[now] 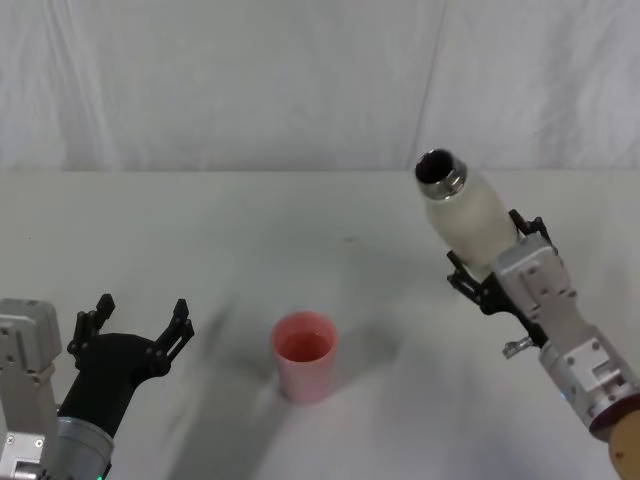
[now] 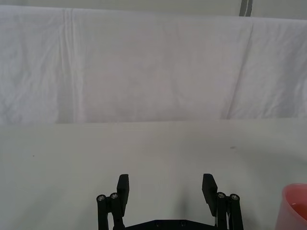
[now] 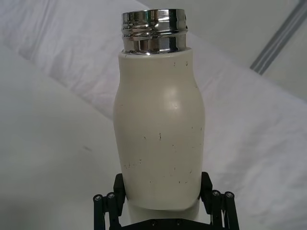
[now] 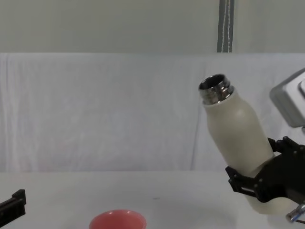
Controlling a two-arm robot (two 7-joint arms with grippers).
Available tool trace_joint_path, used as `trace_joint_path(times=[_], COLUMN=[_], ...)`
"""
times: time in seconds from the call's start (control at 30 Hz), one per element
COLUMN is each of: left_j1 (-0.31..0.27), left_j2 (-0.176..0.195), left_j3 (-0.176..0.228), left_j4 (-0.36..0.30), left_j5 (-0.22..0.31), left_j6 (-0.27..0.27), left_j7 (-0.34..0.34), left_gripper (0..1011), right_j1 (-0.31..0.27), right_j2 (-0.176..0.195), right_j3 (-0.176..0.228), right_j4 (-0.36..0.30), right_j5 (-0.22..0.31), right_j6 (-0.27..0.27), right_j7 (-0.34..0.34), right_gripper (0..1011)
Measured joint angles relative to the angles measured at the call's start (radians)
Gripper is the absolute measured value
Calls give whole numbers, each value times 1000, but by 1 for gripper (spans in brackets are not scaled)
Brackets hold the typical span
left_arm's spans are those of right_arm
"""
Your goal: Grasp the thermos with one hand and pour water into the cup lid.
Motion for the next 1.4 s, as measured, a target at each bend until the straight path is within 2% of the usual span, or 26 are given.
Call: trace_joint_path(times=[0.3,0.5,0.6,0.63,1.0,1.4], left_j1=[0,0,0,0,0,0], left_j2=[0,0,0,0,0,0], left_j3=[0,0,0,0,0,0], left_j4=[0,0,0,0,0,0], left_j5=[0,0,0,0,0,0], left_j6=[0,0,0,0,0,0], left_j7=[0,0,0,0,0,0], left_gripper=[1001,1001,1001,1001,1001,1001], right_j1=[-8,-10,-10,-10,11,29], right_j2=[13,18,28,28,60,81], right_j3=[-32,-45,-64,-64,-123,-157], right_j4=[-1,9,14,14,46,61], right_j5=[-142,-209,-272,-272,-444,-534], right_j6=[-16,-24,-30,-30,-30,-17], right_j7=[-26,-40,-56,-56,-102,-134], right_gripper=[950,950,950,950,950,950])
